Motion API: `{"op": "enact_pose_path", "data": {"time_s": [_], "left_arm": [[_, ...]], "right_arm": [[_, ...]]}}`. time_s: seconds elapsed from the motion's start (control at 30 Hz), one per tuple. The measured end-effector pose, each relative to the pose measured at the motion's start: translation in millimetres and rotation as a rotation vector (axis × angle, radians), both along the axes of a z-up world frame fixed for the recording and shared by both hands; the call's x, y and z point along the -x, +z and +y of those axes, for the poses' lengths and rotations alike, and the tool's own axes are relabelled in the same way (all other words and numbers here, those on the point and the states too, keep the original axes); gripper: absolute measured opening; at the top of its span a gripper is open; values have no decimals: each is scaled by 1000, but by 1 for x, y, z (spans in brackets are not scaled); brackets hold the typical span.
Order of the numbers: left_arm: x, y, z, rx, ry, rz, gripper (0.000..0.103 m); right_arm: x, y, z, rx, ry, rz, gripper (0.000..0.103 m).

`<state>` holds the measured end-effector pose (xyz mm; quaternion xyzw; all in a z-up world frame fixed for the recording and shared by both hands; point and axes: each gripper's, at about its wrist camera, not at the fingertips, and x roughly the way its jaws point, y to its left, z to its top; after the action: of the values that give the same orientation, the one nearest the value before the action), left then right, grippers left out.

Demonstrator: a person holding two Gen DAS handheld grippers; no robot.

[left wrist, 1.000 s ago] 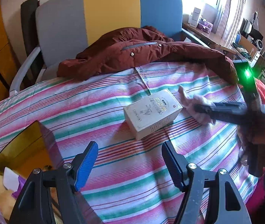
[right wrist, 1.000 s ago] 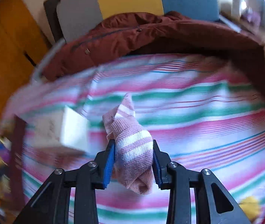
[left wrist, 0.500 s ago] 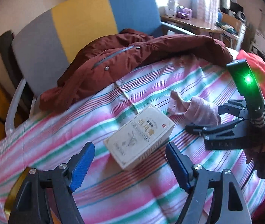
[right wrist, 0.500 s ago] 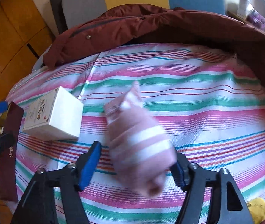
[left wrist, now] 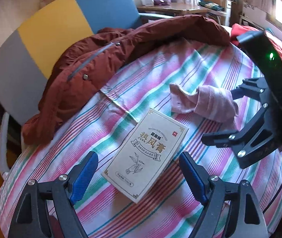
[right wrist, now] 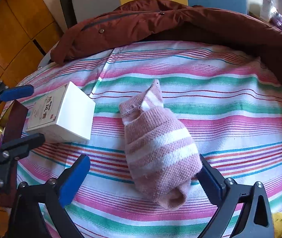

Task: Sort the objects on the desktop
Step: 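Grasp the white medicine box with the left tool while the right tool holds the pink sock, then carry the white box and pink sock to the gold tray and open both tools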

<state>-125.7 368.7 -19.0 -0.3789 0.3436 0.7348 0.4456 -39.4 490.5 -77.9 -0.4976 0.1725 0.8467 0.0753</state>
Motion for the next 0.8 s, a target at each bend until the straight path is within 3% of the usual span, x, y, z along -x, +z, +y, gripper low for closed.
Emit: {"op": "enact_pose_path", "data": {"time_s": [0.33,0.53,0.63,0.7,0.77,0.8], "left_arm": [[21,-20,11,-13,17,-103,84],[29,-30,5,-44,95,-208,52],[25,-30,0,-65,130,-213,51],[20,-29,-3,-67,149,-212,51],[14,-24,-7,-87,162,-215,51],[10,-19,-9,-103,174,-216,51]], "right_arm": [[-4,3,12,52,-53,44,103],[-5,4,13,25,-67,50,100],[-5,5,14,-6,-69,44,86],[-5,7,14,-31,-66,41,62],[-4,8,15,-33,-63,40,49],[-4,9,14,-32,-57,42,47]]}}
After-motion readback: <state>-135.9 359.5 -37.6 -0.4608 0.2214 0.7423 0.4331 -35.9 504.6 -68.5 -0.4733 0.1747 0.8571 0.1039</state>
